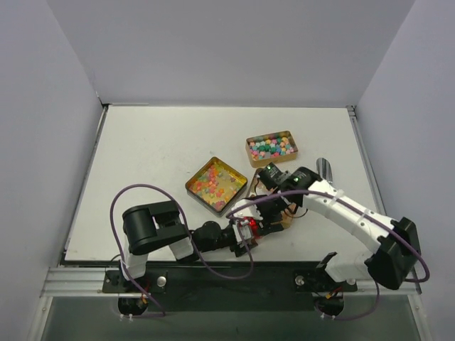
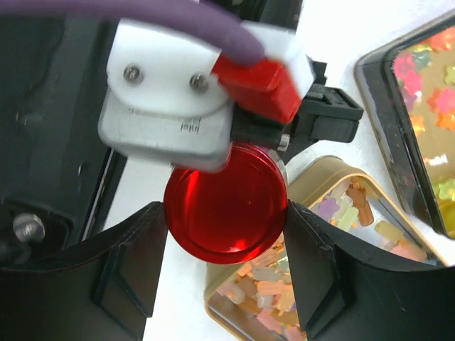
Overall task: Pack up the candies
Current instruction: Screw the box lid onto the packing bottle.
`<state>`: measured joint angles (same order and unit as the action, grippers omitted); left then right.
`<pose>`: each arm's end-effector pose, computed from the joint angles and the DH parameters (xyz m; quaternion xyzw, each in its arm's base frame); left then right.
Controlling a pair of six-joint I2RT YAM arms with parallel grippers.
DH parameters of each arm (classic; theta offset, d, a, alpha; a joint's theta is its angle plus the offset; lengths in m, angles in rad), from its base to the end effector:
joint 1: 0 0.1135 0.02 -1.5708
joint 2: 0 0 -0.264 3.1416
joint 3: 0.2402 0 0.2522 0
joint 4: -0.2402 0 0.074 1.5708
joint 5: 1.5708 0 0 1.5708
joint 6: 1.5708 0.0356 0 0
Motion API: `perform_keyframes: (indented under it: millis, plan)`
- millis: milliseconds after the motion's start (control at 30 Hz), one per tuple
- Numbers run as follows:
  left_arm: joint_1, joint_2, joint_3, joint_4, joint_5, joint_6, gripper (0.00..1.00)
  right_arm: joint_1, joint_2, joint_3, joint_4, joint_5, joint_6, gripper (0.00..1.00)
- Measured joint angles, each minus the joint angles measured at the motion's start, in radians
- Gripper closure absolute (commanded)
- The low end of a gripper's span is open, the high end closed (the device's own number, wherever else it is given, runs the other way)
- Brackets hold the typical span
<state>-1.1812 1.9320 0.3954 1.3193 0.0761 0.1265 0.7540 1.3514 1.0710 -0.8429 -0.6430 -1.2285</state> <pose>0.1071 -0.2680 0.0941 0.4928 0.6039 -0.3406 0.5259 0.1741 0.1928 0.2686 -0.8124 0.4480 0.2500 0.2770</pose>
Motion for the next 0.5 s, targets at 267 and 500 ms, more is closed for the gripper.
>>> perform_keyframes:
  millis: [267, 500]
  plan:
    - [-0.002, 0.000, 0.000, 0.000, 0.006, -0.004, 1.00, 0.060, -0.099, -0.112, 0.206, 0.088, 0.361, 0.64]
    - [0.000, -0.004, -0.002, -0.005, 0.006, -0.030, 0.60, 0.039, -0.101, -0.127, 0.260, 0.090, 0.481, 0.32]
